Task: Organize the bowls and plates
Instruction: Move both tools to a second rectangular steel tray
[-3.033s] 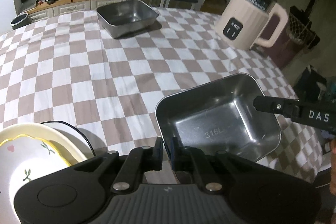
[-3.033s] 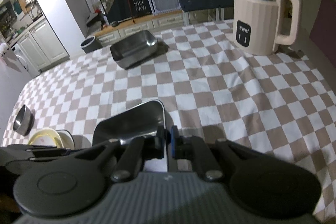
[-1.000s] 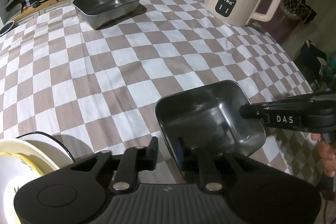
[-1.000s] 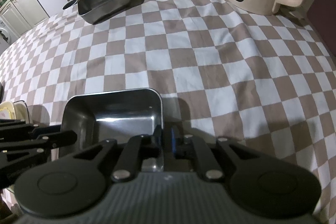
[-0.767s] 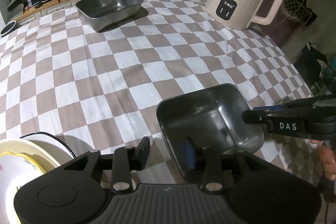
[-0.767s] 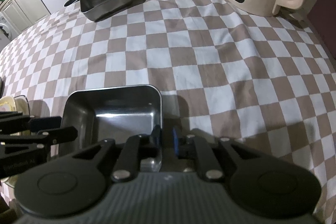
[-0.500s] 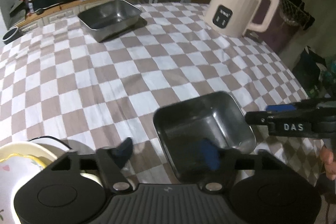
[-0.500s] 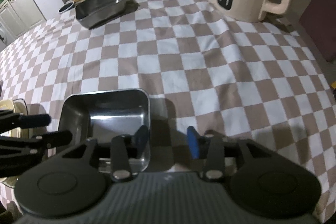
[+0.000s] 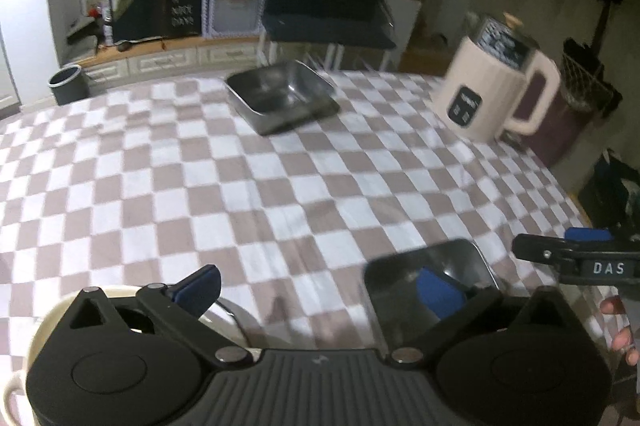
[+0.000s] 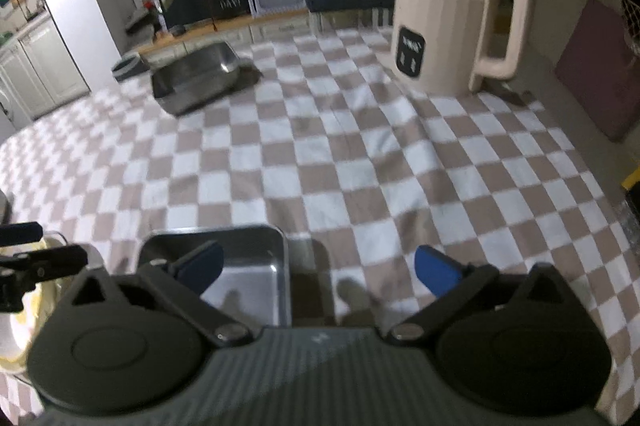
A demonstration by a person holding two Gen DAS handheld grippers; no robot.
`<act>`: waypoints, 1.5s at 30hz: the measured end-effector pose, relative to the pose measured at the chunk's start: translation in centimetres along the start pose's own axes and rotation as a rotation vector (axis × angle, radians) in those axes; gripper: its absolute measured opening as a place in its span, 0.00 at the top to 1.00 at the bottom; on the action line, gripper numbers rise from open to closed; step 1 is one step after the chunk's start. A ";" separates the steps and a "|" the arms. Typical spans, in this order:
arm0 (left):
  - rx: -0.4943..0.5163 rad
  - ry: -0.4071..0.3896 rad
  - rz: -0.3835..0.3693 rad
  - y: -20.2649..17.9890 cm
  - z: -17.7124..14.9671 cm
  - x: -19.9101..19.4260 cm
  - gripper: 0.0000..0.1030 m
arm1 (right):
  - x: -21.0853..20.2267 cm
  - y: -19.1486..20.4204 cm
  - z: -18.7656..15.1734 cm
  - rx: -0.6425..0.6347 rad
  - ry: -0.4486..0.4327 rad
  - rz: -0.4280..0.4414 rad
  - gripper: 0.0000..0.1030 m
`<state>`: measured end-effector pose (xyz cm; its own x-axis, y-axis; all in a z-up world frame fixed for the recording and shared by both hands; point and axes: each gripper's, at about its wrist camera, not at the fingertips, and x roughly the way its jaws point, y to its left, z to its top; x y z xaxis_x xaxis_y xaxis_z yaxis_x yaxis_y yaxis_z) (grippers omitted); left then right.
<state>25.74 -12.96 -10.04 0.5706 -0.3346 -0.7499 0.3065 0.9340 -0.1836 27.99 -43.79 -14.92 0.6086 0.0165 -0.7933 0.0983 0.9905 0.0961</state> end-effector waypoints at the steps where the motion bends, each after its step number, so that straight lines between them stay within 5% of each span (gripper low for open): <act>1: -0.012 -0.006 0.005 0.5 0.2 -0.3 0.00 | -0.1 0.2 0.2 0.001 -0.014 0.000 0.00; 12: -0.148 -0.043 0.029 4.9 2.2 -1.4 0.00 | 0.4 4.1 3.1 0.028 -0.152 0.070 0.00; 25: -0.193 -0.136 0.045 7.8 7.8 2.2 0.02 | 4.3 7.6 8.4 0.013 -0.238 0.118 0.00; 31: -0.255 -0.177 0.003 8.4 11.6 5.0 0.07 | 6.5 7.8 12.0 0.025 -0.209 0.146 0.01; 40: -0.305 -0.149 -0.003 9.7 14.2 10.2 0.13 | 9.8 9.9 19.6 -0.089 -0.145 0.173 0.21; 45: -0.420 -0.123 -0.014 11.7 14.6 12.9 0.24 | 13.8 11.1 22.0 -0.201 -0.075 0.157 0.33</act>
<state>47.78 -8.15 -12.62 0.6629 -0.3360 -0.6691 -0.0077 0.8905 -0.4548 54.82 -35.59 -11.56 0.6618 0.1690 -0.7303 -0.1552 0.9840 0.0871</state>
